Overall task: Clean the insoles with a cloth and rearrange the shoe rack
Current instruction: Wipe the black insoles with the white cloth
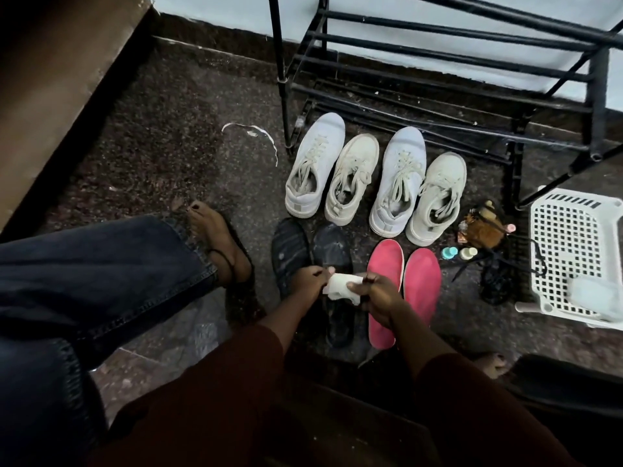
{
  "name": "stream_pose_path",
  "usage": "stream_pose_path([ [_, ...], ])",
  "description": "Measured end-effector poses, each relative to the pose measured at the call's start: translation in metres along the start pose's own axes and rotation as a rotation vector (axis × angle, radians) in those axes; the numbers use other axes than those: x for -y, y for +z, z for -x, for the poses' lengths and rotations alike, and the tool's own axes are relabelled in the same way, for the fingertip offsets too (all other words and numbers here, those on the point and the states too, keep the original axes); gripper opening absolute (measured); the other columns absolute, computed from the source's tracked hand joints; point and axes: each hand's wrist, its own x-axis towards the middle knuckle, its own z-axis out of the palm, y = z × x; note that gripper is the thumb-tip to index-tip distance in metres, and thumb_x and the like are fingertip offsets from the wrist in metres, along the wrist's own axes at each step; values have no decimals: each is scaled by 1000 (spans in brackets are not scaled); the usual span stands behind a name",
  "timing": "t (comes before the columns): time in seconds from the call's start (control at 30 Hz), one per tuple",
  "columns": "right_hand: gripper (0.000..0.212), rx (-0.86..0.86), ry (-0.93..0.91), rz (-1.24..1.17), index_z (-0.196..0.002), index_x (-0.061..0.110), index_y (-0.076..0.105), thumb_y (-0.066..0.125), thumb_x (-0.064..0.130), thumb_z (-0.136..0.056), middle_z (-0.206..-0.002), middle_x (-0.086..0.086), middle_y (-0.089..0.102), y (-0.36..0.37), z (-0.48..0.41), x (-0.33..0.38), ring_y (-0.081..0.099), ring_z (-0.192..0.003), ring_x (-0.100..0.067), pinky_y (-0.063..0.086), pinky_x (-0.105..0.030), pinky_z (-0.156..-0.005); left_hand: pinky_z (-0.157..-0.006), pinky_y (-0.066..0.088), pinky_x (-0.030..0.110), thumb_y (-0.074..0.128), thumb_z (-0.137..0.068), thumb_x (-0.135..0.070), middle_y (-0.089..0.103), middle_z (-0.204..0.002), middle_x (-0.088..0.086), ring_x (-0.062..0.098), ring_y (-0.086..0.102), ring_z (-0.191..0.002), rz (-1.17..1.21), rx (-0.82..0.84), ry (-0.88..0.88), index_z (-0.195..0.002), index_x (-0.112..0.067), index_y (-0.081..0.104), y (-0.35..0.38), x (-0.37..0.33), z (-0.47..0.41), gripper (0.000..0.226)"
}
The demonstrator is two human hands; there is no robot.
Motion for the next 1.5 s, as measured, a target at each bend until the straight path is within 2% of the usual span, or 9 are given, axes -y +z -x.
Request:
stream_pose_path([
  [0.13, 19, -64, 40, -37, -78, 7, 56, 54, -12, -82, -59, -5, 63, 1, 3, -13, 60, -47, -13, 47, -20, -43, -90, 48, 37, 59, -91, -20, 64, -112, 20, 33, 60, -101, -37, -247, -273, -107, -5, 65, -17, 38, -8, 23],
  [0.37, 24, -144, 62, -38, -73, 4, 53, 45, -15, -84, -65, -14, 57, 4, 11, -38, 58, -46, -14, 46, -22, -45, -90, 47, 40, 73, -81, -24, 53, -125, 22, 37, 52, -115, -118, -299, -502, -125, -1, 47, -17, 76, 8, 56],
  [0.5, 12, -91, 128, -31, -89, 8, 57, 50, -2, -89, -82, -12, 64, 3, 12, -54, 62, -75, -24, 54, -37, -68, -93, 43, 40, 77, -76, -17, 54, -129, 22, 36, 51, -119, -120, -277, -509, -129, 1, 43, -12, 73, 8, 65],
  [0.7, 25, -61, 152, -22, -93, 8, 57, 47, -14, -86, -87, -10, 65, 13, 20, -49, 62, -79, -22, 51, -39, -77, -89, 50, 36, 67, -81, -11, 56, -126, 21, 35, 56, -112, -13, -274, -546, -133, -3, 47, -9, 70, -1, 56],
  [0.8, 30, -58, 108, -19, -89, 6, 59, 41, -19, -84, -80, -7, 65, 20, 29, -37, 64, -69, -17, 54, -29, -66, -71, 49, 33, 59, -80, -12, 63, -101, 19, 33, 60, -91, 180, -197, -535, -98, -2, 65, -19, 50, 11, 22],
  [0.9, 26, -60, 37, 28, -99, 1, 57, 45, -15, -84, -91, -14, 63, 31, 40, -22, 62, -73, -18, 53, -21, -57, -56, 37, 30, 49, -71, -13, 48, -72, 14, 25, 46, -62, 445, -109, -521, -63, -10, 44, -26, 40, 20, 10],
  [1.07, 24, -5, -86, 219, -101, -6, 59, 50, -14, -81, -89, -16, 61, 45, 71, 3, 59, -67, -14, 49, -18, -52, -59, 45, 30, 39, -69, -20, 57, -82, 19, 30, 52, -62, 787, -34, -488, -84, -4, 58, -30, 21, 49, 29],
  [1.3, 24, 36, -235, 358, -76, 6, 67, 55, 3, -56, -76, -13, 67, 41, 128, 35, 61, -66, -20, 49, -26, -55, -31, 43, 21, 33, -70, -8, 56, -44, 17, 25, 54, -32, 1052, 86, -340, -56, 5, 62, -34, -35, 136, 35],
  [1.5, 13, -96, -461, 443, -68, 16, 67, 57, 9, -64, -72, -8, 68, 30, 165, 79, 64, -68, -28, 53, -47, -68, -53, 53, 30, 36, -75, -21, 66, -70, 20, 30, 64, -54, 1049, 206, -247, -73, 1, 74, -38, -72, 165, 44],
])
